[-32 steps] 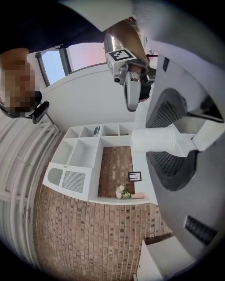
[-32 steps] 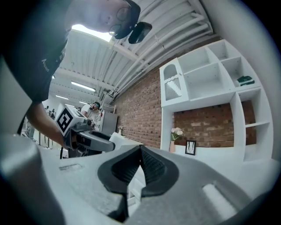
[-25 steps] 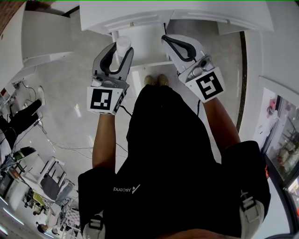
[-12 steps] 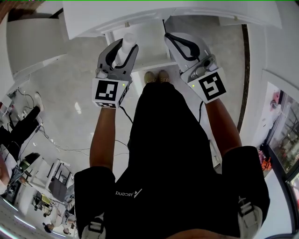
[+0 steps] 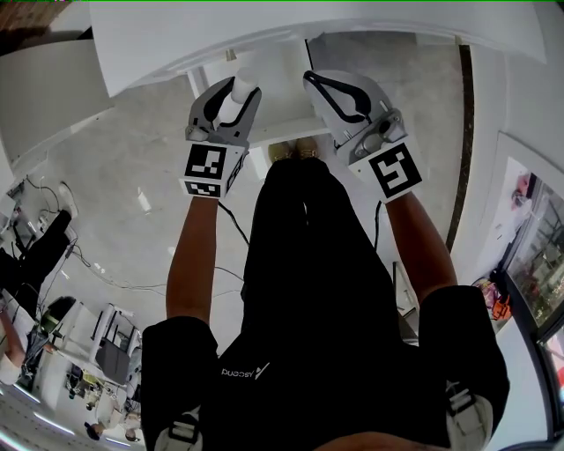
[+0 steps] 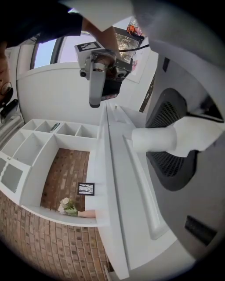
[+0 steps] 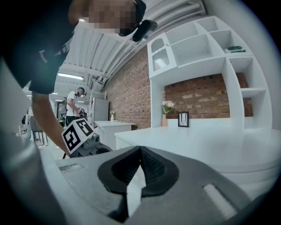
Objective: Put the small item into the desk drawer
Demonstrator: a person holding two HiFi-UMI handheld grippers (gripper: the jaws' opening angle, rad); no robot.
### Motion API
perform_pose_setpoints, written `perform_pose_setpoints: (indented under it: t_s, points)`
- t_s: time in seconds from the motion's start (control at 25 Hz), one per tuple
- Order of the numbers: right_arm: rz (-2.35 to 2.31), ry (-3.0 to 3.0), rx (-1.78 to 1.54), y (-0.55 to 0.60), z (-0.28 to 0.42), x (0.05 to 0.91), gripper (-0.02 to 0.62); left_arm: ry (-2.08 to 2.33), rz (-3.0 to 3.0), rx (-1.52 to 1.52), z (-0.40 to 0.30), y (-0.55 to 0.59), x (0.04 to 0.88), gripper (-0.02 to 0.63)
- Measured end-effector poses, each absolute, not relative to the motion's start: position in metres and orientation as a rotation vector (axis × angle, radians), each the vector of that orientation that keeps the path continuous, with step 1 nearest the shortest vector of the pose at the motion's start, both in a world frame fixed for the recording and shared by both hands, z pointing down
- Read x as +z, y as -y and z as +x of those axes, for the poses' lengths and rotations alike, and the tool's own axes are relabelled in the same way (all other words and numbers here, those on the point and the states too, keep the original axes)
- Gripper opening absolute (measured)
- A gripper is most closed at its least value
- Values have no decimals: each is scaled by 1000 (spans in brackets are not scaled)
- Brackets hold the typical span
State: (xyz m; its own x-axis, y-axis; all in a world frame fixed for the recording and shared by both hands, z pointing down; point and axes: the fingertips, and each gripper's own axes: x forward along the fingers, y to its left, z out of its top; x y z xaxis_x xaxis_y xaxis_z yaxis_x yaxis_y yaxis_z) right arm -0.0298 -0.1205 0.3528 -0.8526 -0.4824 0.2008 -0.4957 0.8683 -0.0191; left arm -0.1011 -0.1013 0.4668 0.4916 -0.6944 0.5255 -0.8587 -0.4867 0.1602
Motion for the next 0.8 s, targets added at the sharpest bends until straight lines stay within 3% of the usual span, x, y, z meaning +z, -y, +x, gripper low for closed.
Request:
perform_pose_setpoints:
  t_s: [0.8]
  points:
    - [721,2769,195,140,-32,462,2,1183,2196,787,-101,133,619,164]
